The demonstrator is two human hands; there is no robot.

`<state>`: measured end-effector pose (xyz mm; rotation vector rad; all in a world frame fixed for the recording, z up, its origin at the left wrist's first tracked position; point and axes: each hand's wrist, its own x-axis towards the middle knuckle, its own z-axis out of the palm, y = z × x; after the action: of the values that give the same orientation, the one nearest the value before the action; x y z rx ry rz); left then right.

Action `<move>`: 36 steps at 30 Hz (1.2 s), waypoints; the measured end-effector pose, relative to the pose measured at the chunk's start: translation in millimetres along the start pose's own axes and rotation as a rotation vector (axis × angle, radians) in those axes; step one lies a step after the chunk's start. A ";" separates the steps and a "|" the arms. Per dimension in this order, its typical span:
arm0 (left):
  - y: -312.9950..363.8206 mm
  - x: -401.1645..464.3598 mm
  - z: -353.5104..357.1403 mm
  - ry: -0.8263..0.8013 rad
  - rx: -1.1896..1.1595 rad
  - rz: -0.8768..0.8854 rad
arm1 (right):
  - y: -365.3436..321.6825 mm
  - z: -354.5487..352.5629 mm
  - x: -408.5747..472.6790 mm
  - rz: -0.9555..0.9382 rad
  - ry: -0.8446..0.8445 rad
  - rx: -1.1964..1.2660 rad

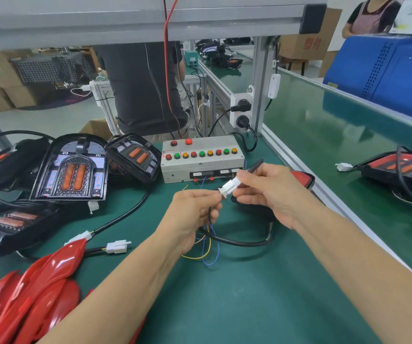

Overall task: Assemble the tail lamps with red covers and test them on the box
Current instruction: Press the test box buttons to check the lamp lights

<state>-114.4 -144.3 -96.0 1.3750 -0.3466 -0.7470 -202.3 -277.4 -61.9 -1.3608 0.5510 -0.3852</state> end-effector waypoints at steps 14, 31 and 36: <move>-0.2 -3.5 6.2 -0.105 0.194 0.099 | -11.1 -35.3 -13.4 -0.184 0.381 -0.786; -20.7 -14.9 18.8 -0.024 1.006 0.173 | 40.1 -74.5 -6.5 0.085 0.563 0.111; -14.2 -15.0 24.4 0.035 1.728 0.144 | 50.0 -75.6 -6.6 0.018 0.519 0.208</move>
<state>-144.5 -153.0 -102.0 2.8882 -1.1994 -0.1417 -254.1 -325.9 -118.7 -1.0511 0.9218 -0.7687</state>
